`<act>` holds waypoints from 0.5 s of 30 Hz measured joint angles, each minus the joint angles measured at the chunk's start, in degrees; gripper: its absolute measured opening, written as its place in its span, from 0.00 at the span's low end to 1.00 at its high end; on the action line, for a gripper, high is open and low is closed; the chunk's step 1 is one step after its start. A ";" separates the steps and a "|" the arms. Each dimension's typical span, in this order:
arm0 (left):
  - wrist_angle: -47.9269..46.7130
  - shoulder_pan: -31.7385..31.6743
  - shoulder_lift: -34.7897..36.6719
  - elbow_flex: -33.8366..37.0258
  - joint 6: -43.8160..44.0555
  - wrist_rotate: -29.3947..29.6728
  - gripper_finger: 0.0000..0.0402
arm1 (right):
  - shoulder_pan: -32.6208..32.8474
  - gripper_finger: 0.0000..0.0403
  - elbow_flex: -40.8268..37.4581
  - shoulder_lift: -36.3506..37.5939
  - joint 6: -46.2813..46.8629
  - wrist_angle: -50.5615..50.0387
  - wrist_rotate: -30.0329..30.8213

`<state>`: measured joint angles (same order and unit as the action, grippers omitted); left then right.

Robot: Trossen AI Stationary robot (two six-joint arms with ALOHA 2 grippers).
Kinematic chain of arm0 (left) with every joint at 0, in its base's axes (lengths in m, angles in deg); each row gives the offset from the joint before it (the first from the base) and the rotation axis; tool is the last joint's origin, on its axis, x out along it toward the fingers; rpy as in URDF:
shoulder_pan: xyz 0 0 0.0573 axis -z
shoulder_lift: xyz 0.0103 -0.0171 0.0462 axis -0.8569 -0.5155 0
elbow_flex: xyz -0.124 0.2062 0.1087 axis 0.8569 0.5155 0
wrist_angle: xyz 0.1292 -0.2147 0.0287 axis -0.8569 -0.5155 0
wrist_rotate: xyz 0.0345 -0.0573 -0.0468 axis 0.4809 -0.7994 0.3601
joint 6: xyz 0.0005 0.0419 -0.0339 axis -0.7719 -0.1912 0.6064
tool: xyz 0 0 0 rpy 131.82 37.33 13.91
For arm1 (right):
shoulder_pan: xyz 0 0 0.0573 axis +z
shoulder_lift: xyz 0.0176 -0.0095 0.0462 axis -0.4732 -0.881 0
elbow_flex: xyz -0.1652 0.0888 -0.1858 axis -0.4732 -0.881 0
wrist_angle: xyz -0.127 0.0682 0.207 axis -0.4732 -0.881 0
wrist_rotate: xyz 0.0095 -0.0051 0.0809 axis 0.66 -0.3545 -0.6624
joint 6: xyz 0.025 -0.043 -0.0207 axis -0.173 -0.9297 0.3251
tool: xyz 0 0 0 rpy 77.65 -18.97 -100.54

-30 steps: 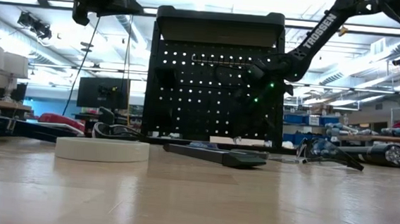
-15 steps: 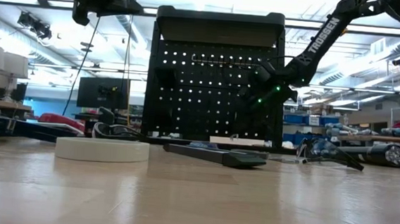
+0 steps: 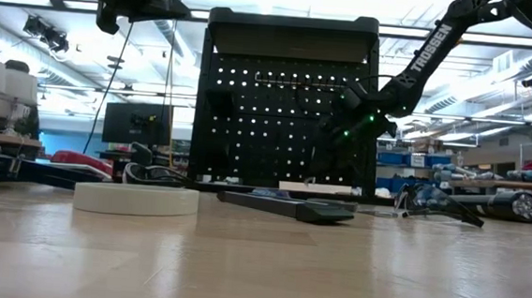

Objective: Hang tools onto peg board
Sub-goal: Unhang the wrench from the black pegboard

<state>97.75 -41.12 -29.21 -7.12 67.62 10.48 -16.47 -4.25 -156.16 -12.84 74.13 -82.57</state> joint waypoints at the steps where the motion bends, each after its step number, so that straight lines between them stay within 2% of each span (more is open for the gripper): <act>1: 0.00 0.00 0.00 0.00 0.00 0.00 0.09 | 0.05 0.05 0.00 0.00 0.02 0.02 -0.09; 6: -0.66 0.00 0.00 0.00 0.04 -0.01 0.09 | 0.11 0.05 -0.04 0.00 0.06 1.10 -0.89; 10: -0.74 0.00 0.00 0.00 0.04 0.00 0.09 | -0.24 0.06 -0.59 0.00 0.02 2.33 -4.96; 12: -0.78 0.00 0.00 0.00 0.04 -0.01 0.09 | -0.62 0.06 -2.08 0.00 0.24 5.62 -7.51; 15: -0.88 0.00 0.00 0.00 0.04 0.00 0.09 | -0.53 0.05 -5.64 0.72 2.11 16.82 -14.70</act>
<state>96.87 -41.12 -29.21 -7.12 67.67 10.48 -17.00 -9.90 -155.45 -10.73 90.94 -97.27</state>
